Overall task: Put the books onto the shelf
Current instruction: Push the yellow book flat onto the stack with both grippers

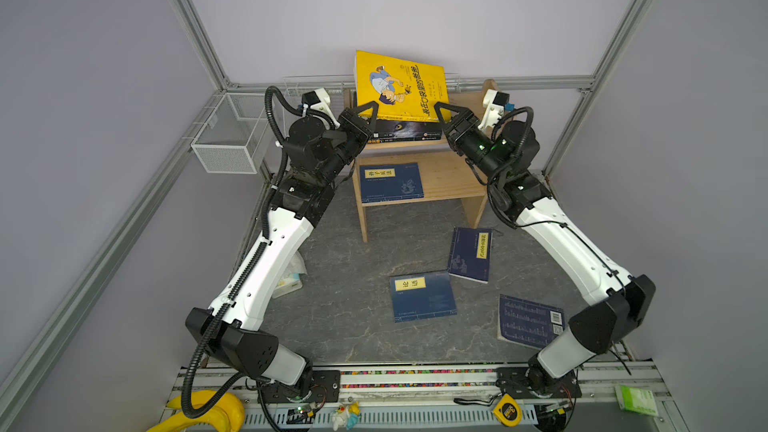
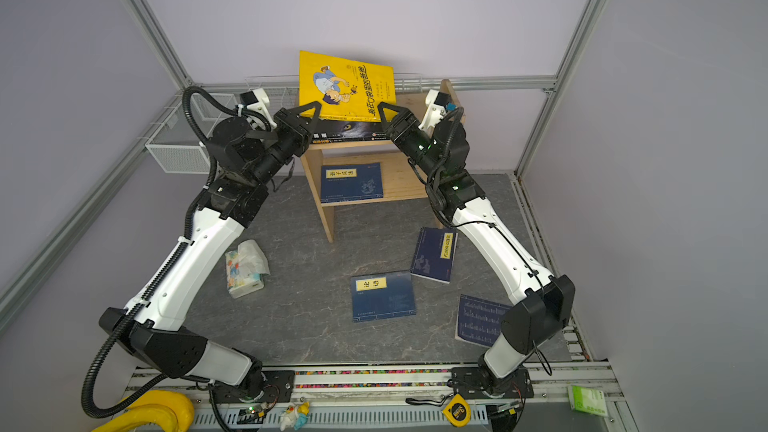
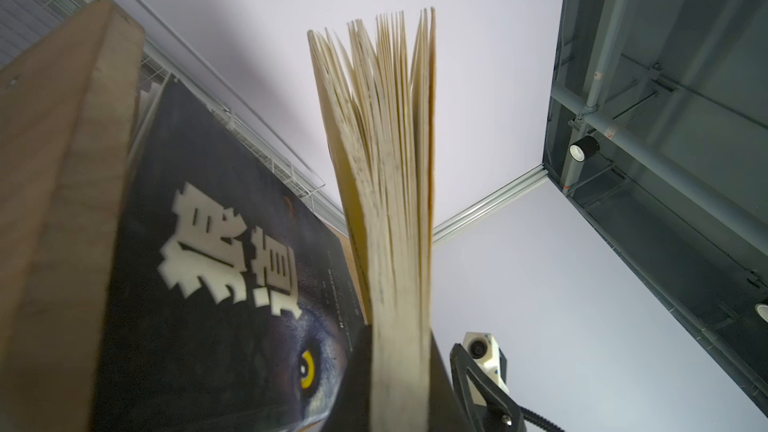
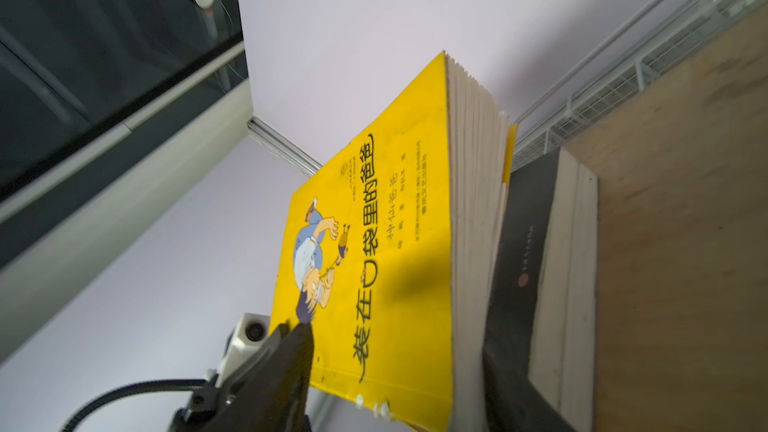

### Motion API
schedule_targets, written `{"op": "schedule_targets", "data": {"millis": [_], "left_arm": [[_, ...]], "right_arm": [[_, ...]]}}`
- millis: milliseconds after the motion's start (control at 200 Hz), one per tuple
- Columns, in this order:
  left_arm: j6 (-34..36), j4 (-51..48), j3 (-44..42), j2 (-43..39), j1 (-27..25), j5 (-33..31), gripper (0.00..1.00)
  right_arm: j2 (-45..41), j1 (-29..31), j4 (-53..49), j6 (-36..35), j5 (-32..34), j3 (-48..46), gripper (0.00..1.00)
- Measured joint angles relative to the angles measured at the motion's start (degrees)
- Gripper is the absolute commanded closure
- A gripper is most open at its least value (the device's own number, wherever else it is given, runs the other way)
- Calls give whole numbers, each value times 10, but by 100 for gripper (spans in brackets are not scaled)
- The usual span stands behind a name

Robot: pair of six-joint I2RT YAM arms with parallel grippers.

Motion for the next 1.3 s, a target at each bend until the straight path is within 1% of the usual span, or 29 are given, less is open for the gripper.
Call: {"op": "schedule_targets", "data": {"millis": [130, 230, 355, 460, 585, 810, 1130, 1300], "left_arm": [[3, -15, 1, 0, 0, -5, 100], [5, -36, 2, 1, 1, -6, 100], [7, -50, 23, 7, 3, 0, 100], [6, -58, 28, 7, 8, 9, 100], [-5, -61, 28, 7, 18, 25, 100], [-39, -52, 28, 17, 30, 57, 100], [-50, -54, 28, 19, 38, 74, 100], [-59, -52, 28, 19, 45, 82, 100]], "right_arm": [[-4, 0, -54, -70, 26, 21, 30], [-7, 0, -81, -117, 42, 37, 29], [-8, -1, -111, -162, 42, 71, 30], [-6, -3, -131, -184, 31, 101, 31], [2, -8, -144, -196, 21, 128, 31], [32, -12, -169, -204, 7, 145, 36], [74, -12, -191, -209, 3, 153, 43], [79, -12, -195, -209, 2, 153, 43]]}}
